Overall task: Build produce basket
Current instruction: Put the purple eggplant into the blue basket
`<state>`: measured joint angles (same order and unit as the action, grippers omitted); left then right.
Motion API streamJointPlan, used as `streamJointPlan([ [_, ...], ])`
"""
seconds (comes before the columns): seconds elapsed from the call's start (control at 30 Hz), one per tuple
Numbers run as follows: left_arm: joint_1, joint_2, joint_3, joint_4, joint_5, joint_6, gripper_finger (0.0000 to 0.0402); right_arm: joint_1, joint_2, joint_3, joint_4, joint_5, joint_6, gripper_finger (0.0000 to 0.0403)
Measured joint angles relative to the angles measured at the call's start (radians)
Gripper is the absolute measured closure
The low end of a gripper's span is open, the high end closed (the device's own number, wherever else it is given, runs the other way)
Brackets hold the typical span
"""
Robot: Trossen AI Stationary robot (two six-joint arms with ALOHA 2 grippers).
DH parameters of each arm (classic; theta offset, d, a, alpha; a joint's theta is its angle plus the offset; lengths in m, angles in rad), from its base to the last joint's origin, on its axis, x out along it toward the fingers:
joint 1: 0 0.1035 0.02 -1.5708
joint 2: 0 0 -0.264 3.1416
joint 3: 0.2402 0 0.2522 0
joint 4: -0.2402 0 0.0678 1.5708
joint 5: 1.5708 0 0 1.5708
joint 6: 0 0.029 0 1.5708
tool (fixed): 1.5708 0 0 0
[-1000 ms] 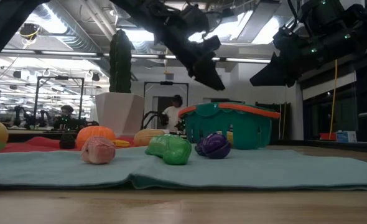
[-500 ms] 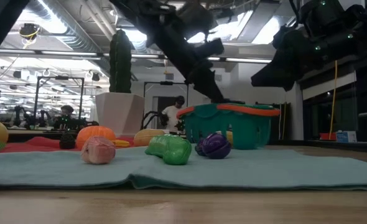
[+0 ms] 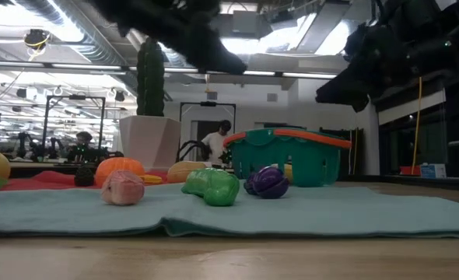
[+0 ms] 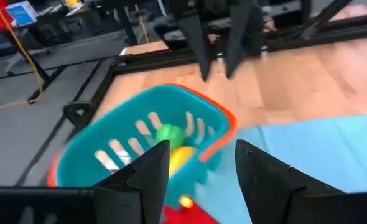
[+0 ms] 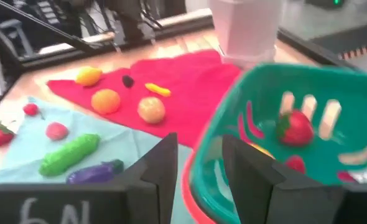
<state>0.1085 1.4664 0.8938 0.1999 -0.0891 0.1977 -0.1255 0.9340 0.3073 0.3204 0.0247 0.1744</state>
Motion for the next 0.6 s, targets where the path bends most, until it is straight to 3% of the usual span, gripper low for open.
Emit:
streamJointPlan([
  [0.13, -0.045, -0.116, -0.187, 0.155, -0.063, -0.054, 0.0229, 0.05, 0.0, 0.0, 0.02, 0.002, -0.017, 0.0275],
  [0.27, -0.113, -0.222, -0.336, 0.252, -0.144, -0.072, 0.0229, 0.115, 0.0, 0.0, -0.004, 0.072, 0.036, 0.0275],
  [0.43, -0.202, -0.35, -0.437, 0.266, -0.284, -0.092, 0.0229, 0.229, 0.0, 0.012, -0.023, 0.18, 0.099, 0.0275],
  [0.6, -0.27, -0.434, -0.497, 0.268, -0.36, -0.094, 0.0229, 0.364, 0.018, 0.068, -0.095, 0.335, 0.159, 0.0286],
])
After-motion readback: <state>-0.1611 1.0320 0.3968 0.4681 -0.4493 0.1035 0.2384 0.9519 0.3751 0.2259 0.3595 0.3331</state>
